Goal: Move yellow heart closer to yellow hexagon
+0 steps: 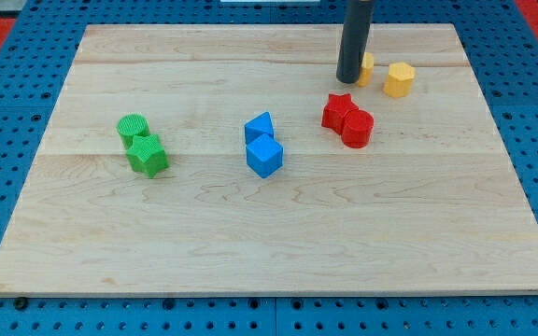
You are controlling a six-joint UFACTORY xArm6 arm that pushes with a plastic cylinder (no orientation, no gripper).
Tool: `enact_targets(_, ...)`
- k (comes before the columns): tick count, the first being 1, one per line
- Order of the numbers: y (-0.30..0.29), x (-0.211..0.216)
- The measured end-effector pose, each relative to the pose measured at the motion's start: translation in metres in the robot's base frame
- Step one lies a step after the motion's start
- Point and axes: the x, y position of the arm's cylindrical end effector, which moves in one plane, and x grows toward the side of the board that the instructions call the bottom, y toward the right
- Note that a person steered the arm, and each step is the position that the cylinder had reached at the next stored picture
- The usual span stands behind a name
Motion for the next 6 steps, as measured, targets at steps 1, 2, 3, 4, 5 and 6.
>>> enact_targets(1, -0.018, -0.004)
enact_targets(2, -0.023, -0.023)
enact_targets(3, -0.023, -0.043)
enact_targets(4, -0.022, -0.047)
enact_targets(5, -0.014, -0.042)
enact_targets(6, 0.004, -0.037)
